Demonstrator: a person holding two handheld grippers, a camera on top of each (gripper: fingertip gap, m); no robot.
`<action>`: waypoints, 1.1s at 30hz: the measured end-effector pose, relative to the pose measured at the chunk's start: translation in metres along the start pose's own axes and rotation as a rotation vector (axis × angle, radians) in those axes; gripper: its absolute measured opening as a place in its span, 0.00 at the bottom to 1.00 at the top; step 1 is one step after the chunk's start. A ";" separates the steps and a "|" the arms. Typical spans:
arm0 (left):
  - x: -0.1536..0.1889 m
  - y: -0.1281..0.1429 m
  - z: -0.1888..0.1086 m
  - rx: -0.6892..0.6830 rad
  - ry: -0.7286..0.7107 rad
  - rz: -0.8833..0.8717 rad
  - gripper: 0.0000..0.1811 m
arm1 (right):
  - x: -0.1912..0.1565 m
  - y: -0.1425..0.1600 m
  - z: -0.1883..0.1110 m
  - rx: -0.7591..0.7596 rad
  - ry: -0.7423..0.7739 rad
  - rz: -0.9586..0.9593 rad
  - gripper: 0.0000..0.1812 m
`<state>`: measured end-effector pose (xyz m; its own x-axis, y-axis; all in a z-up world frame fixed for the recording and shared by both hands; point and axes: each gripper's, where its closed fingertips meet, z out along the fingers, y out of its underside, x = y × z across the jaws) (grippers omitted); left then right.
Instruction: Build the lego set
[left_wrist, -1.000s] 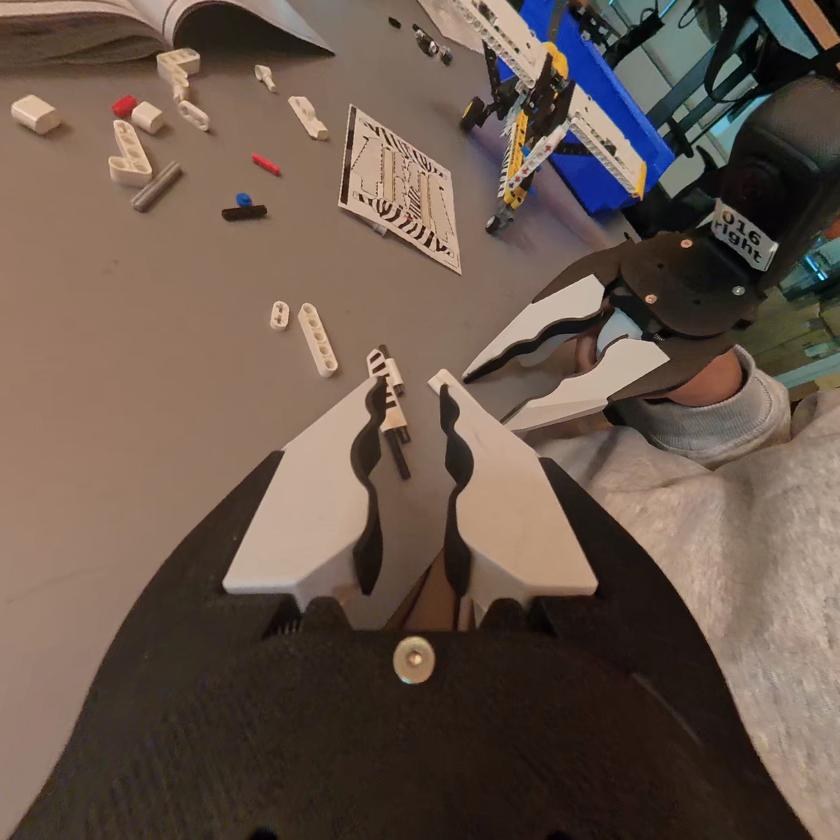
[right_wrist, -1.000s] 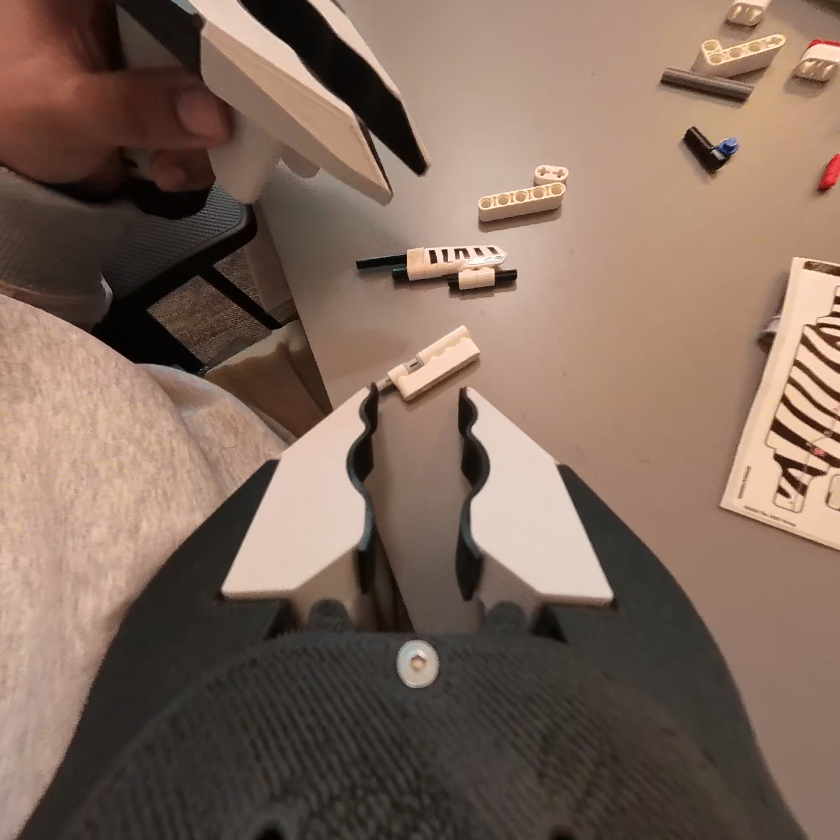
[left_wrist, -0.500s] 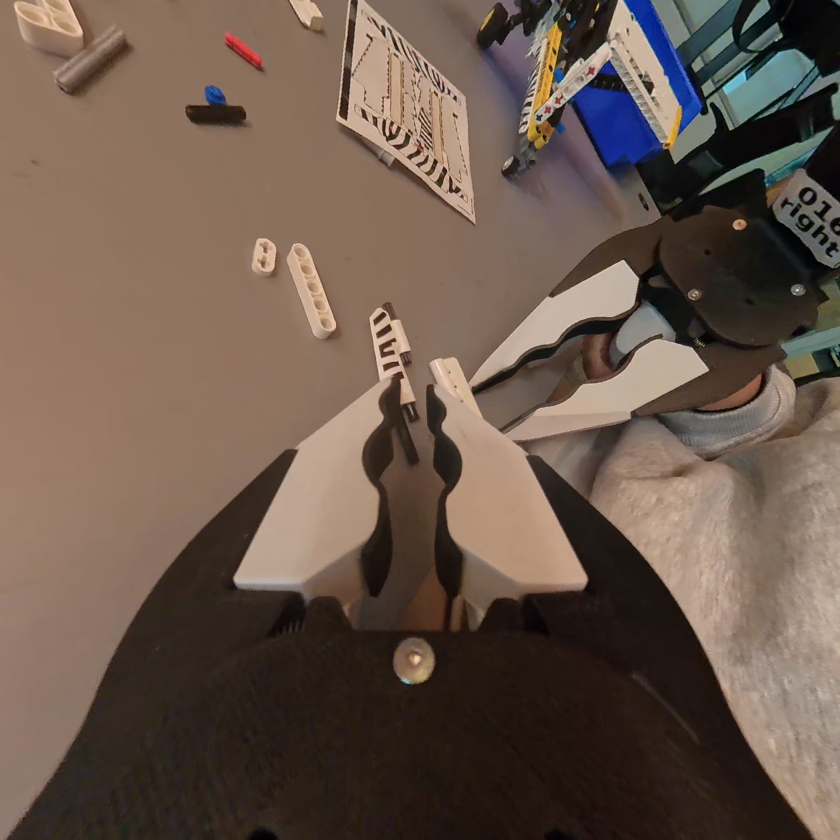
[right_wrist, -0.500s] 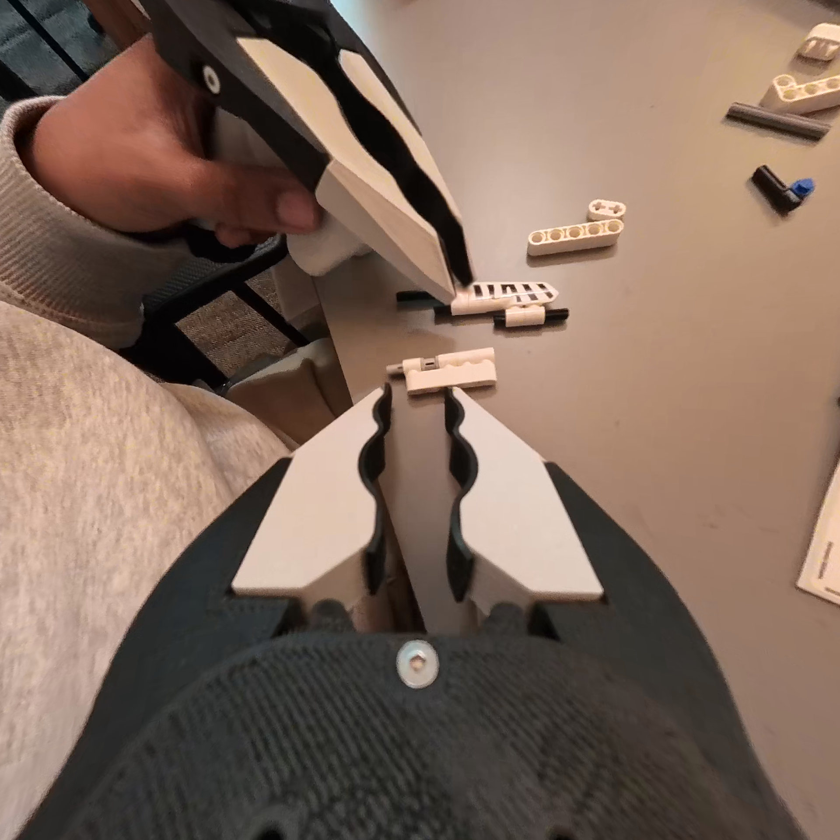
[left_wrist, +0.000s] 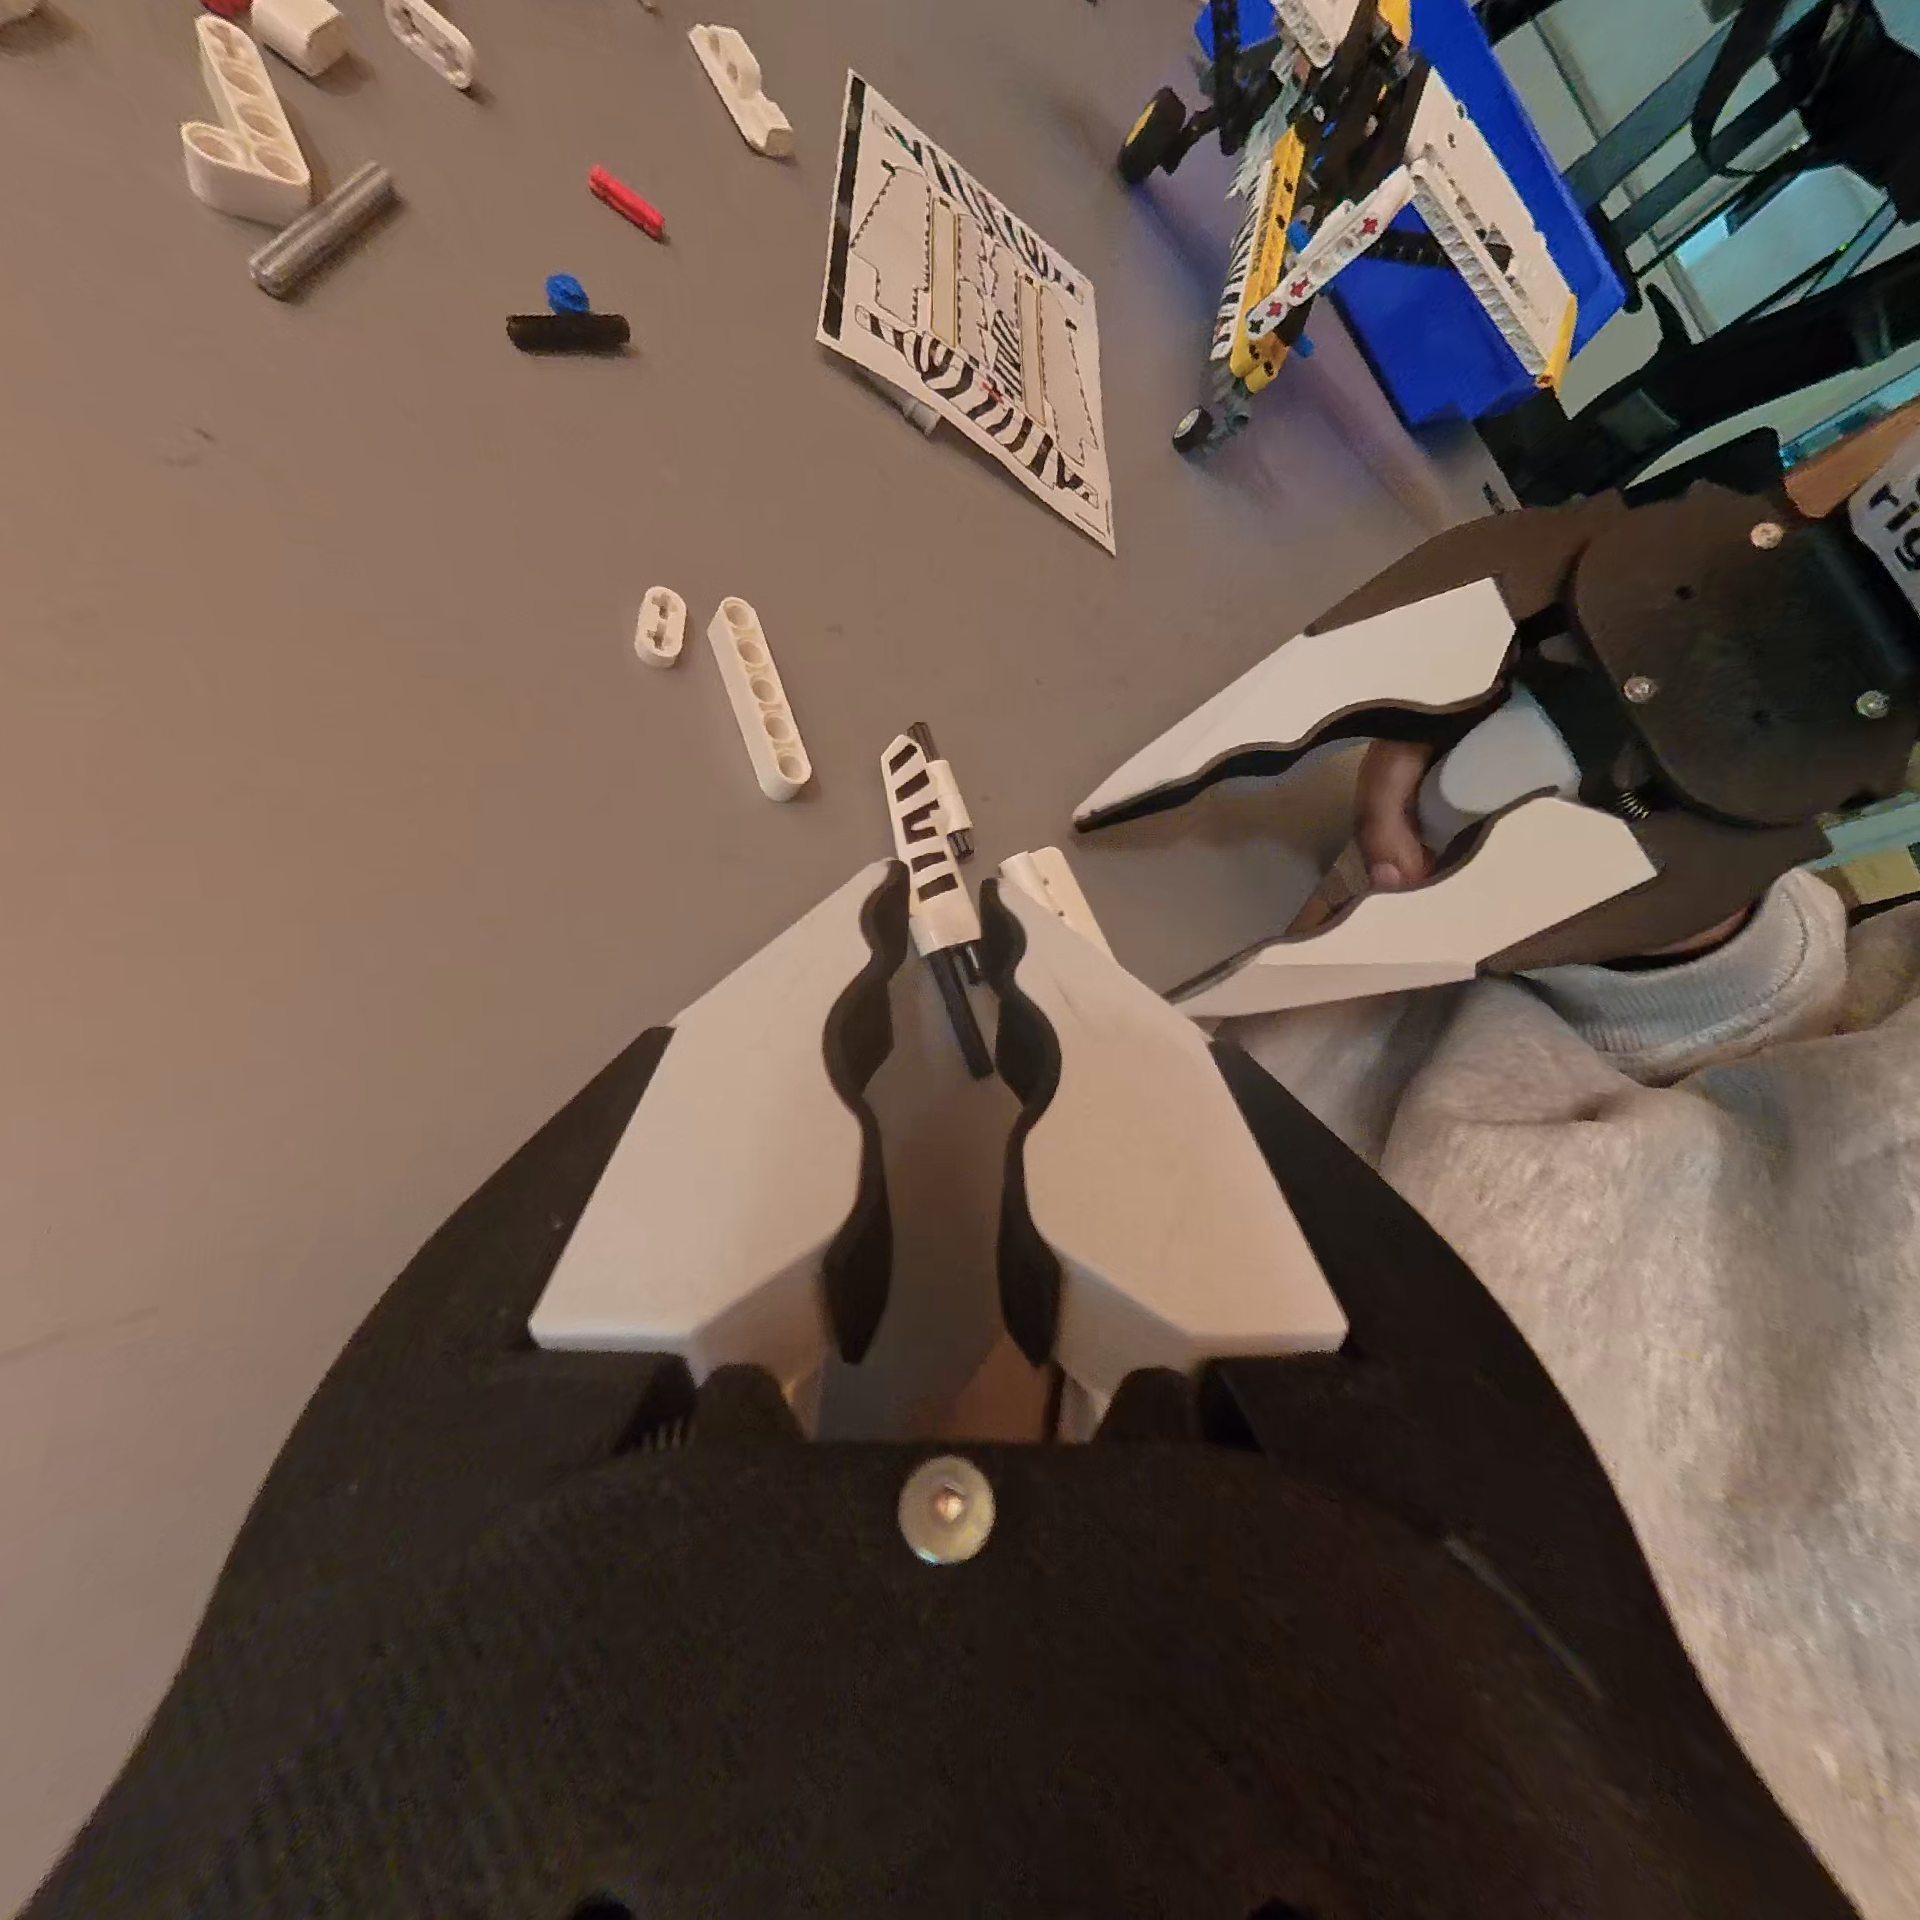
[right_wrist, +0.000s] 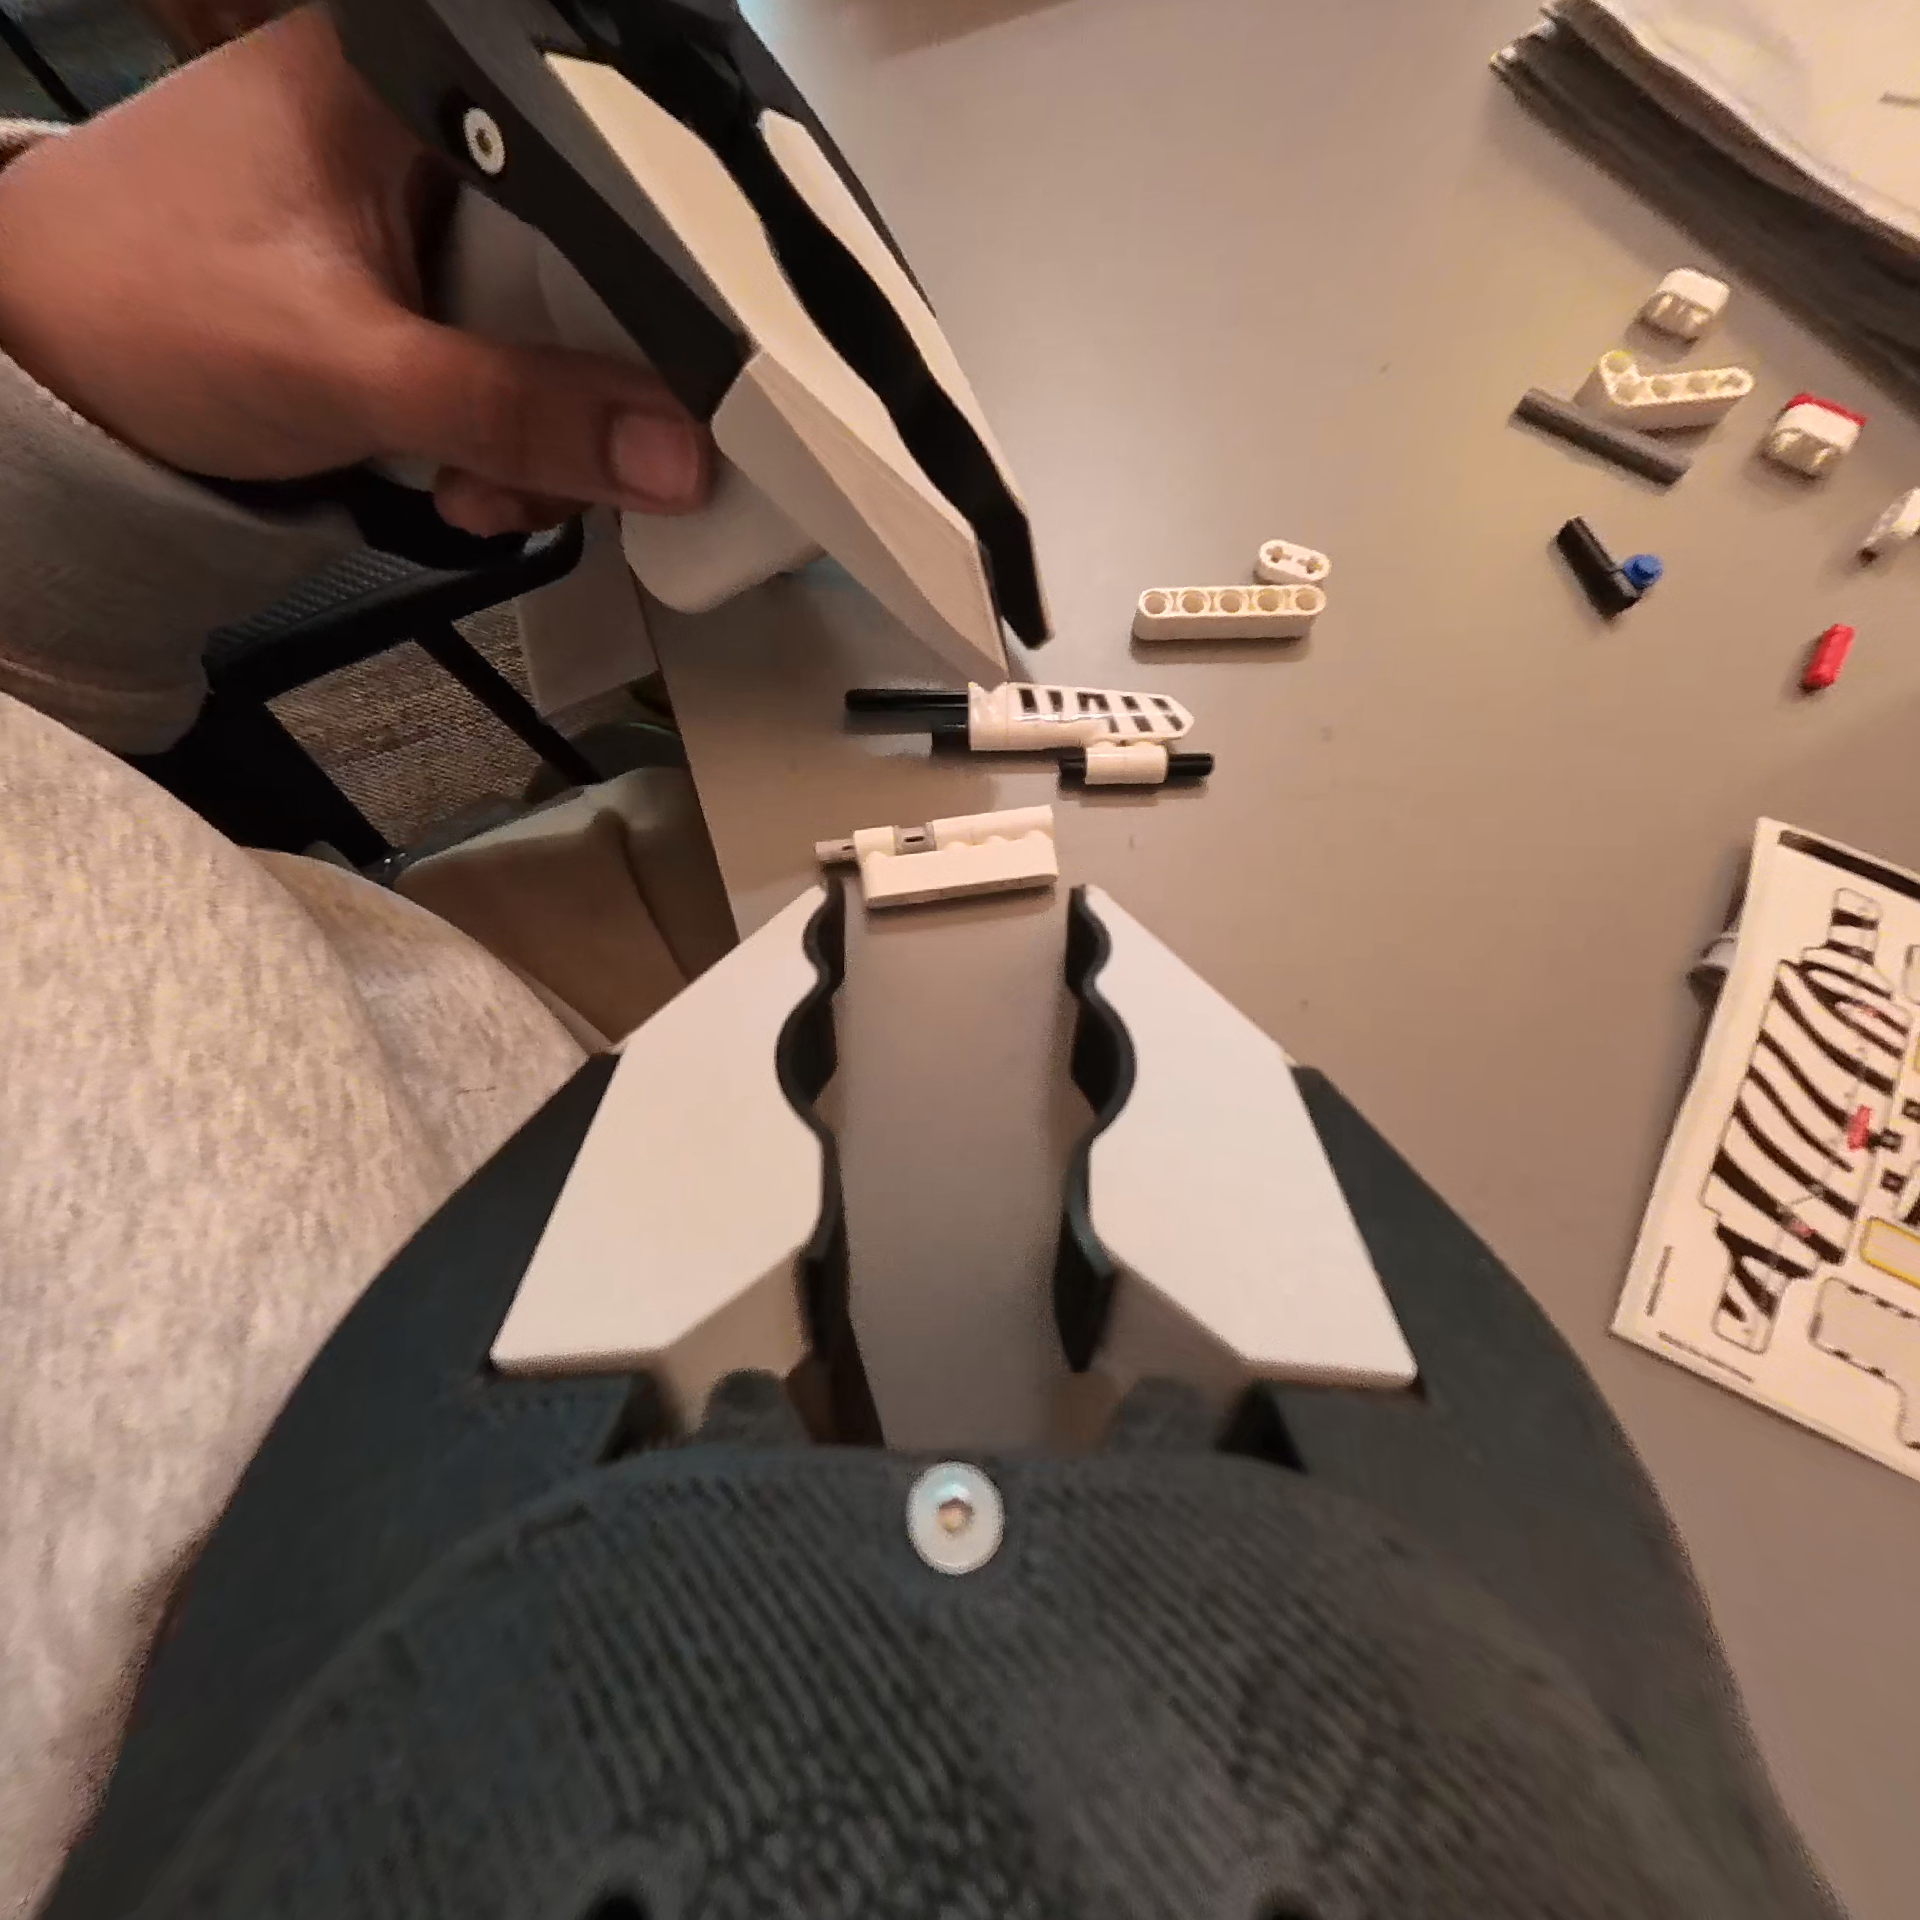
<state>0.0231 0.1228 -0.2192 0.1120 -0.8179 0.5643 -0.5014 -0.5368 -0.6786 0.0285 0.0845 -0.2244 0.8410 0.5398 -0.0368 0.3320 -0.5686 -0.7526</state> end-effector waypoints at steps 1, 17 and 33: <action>0.000 0.000 0.000 0.001 0.000 0.000 0.07 | 0.000 0.000 0.001 -0.003 0.003 -0.021 0.24; 0.002 0.002 0.002 -0.008 0.019 -0.007 0.03 | -0.001 -0.009 0.019 -0.015 0.014 -0.163 0.21; 0.002 0.002 0.002 -0.007 0.021 -0.007 0.02 | 0.009 -0.011 0.017 0.001 0.049 -0.169 0.38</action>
<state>0.0239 0.1200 -0.2202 0.0974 -0.8094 0.5792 -0.5067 -0.5412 -0.6711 0.0256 0.1063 -0.2273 0.7932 0.5965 0.1227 0.4702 -0.4718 -0.7459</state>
